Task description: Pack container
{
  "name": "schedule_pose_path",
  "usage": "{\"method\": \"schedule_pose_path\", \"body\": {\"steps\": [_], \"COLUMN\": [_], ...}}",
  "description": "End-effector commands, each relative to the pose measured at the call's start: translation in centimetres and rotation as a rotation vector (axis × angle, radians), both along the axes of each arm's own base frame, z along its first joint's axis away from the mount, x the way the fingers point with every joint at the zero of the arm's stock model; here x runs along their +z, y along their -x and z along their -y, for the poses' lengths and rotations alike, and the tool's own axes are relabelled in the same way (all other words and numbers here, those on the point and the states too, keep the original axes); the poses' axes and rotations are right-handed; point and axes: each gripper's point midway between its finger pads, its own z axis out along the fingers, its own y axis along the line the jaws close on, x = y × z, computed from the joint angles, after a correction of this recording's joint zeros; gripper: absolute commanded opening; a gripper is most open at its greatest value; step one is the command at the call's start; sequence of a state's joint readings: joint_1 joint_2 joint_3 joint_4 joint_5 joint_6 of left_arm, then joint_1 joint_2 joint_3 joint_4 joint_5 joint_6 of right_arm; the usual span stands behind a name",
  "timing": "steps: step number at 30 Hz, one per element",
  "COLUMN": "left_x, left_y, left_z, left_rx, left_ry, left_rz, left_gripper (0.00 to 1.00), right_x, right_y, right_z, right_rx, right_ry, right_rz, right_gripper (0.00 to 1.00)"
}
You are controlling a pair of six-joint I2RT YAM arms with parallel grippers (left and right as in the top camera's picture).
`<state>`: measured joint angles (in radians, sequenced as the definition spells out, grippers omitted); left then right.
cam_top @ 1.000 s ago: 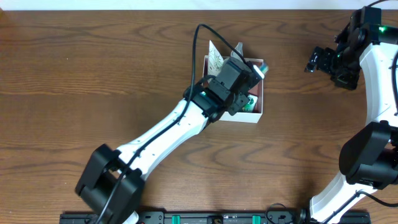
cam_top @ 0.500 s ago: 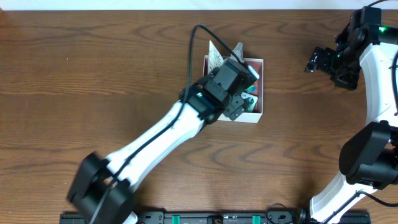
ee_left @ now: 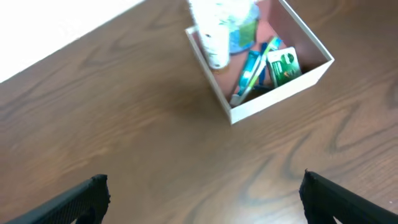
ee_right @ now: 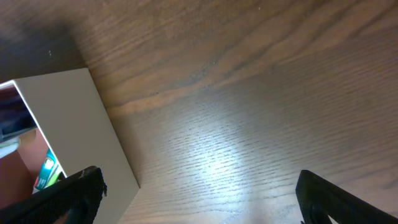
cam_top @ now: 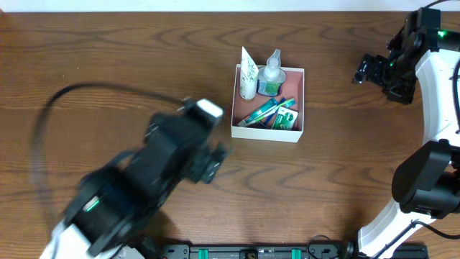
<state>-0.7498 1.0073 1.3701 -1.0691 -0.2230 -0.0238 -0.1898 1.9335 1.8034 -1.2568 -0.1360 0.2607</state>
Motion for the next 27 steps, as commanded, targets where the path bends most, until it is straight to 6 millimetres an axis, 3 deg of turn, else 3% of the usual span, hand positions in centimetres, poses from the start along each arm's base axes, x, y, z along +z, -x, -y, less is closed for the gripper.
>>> {"method": "schedule_pose_path", "body": {"steps": [1, 7, 12, 27], "left_x": [2.4, 5.0, 6.0, 5.6], "left_y": [2.2, 6.3, 8.5, 9.7], "left_z": [-3.4, -7.2, -9.2, -10.3], "left_rx": [0.109, 0.112, 0.109, 0.109], "left_ry": [0.099, 0.224, 0.293, 0.294], "left_rz": [0.063, 0.173, 0.239, 0.24], "left_gripper": [0.98, 0.98, 0.98, 0.98], "right_x": [0.0, 0.0, 0.0, 0.0], "right_y": [-0.1, -0.1, -0.1, -0.1], "right_z": [0.3, 0.3, 0.3, 0.3], "right_rx": [-0.019, -0.019, -0.019, -0.019], "right_ry": [0.003, 0.003, 0.003, 0.003], "right_rz": [-0.001, -0.001, -0.001, -0.001], "right_gripper": [0.99, 0.99, 0.99, 0.99]}}
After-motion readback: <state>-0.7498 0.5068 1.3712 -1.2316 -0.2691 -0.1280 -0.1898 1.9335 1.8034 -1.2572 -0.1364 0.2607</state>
